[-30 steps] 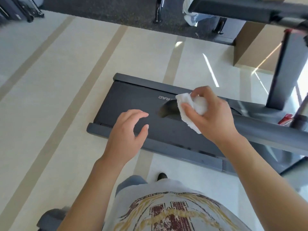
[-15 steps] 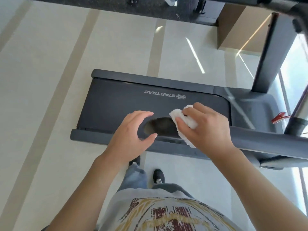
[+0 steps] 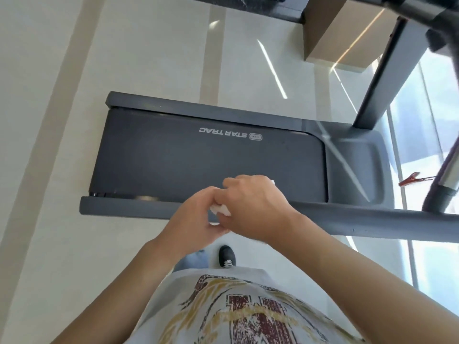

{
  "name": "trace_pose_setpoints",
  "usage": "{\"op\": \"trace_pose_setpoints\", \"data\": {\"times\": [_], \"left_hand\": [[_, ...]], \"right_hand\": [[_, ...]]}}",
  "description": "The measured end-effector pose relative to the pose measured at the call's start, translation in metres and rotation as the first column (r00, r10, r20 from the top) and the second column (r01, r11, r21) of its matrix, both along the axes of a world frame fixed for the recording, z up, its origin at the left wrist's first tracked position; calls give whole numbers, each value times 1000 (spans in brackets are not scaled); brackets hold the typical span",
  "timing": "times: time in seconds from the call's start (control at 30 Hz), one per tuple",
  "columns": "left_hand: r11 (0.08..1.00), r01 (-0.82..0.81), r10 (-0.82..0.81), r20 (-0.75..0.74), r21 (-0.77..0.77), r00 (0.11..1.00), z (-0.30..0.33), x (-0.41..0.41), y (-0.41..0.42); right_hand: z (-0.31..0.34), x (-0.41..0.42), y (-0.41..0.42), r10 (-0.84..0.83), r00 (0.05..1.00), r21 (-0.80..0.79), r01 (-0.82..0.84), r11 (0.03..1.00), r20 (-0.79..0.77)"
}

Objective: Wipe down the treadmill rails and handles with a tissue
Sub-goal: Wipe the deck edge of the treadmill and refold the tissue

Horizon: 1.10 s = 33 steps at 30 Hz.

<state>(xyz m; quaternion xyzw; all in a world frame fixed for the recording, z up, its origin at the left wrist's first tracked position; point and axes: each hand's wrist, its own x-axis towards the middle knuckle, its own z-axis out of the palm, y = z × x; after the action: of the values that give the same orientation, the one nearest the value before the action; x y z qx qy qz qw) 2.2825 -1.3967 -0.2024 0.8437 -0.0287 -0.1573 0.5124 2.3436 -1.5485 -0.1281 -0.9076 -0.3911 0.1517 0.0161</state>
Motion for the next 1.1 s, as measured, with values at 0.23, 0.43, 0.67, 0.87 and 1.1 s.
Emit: {"op": "trace_pose_setpoints", "data": {"times": [0.23, 0.43, 0.67, 0.87, 1.1], "left_hand": [[979, 140, -137, 30, -151, 990, -12, 12, -6], [971, 114, -117, -2, -210, 993, -18, 11, 3], [966, 83, -93, -29, -245, 995, -21, 11, 13], [939, 190, -163, 113, -288, 980, -4, 13, -10], [954, 187, -139, 204, -236, 969, 4, 17, -27]], "right_hand": [[42, -4, -83, -269, 950, 232, 301, 925, -159], [27, -12, -29, -201, 978, 86, 195, 977, 64], [11, 8, 17, -148, 979, -175, 123, 977, -137], [29, -2, -70, -497, 860, 84, 507, 858, -118], [32, -7, -132, -690, 724, 67, 689, 722, -6]]}}
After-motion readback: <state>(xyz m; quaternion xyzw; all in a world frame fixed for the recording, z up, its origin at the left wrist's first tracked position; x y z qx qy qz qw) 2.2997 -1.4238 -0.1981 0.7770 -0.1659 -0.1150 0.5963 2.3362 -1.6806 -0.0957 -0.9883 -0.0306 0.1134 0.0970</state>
